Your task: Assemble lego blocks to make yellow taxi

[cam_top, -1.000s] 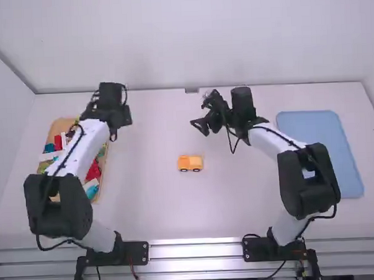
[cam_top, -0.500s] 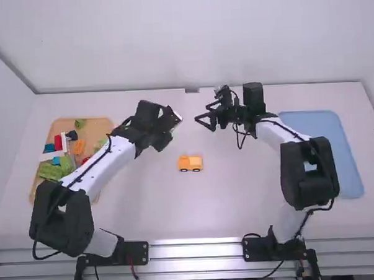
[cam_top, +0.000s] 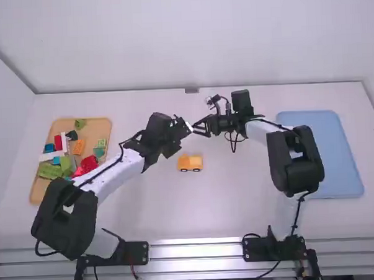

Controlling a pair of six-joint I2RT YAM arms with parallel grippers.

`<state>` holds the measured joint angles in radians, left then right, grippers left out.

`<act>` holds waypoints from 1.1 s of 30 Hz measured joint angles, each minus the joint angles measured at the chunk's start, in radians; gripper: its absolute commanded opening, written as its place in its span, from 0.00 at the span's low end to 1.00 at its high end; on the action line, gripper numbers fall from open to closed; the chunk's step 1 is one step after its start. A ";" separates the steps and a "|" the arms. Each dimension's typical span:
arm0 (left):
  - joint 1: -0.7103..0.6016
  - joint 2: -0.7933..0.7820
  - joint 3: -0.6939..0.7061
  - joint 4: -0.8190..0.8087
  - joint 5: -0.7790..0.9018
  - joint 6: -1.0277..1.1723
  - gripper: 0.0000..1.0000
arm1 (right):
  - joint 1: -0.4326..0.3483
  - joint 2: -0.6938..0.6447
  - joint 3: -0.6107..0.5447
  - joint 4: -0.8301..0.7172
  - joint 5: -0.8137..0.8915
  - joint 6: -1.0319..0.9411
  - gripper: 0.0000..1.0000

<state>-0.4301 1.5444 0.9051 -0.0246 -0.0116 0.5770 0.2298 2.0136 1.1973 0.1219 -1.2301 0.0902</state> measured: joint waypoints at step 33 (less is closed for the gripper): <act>-0.004 0.000 -0.088 0.185 0.115 0.072 0.02 | 0.081 0.000 0.005 -0.106 0.069 -0.066 0.60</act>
<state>-0.4339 1.5448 0.8169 0.1608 0.1036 0.6487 0.3111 2.0136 1.2018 0.0154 -1.1610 0.0246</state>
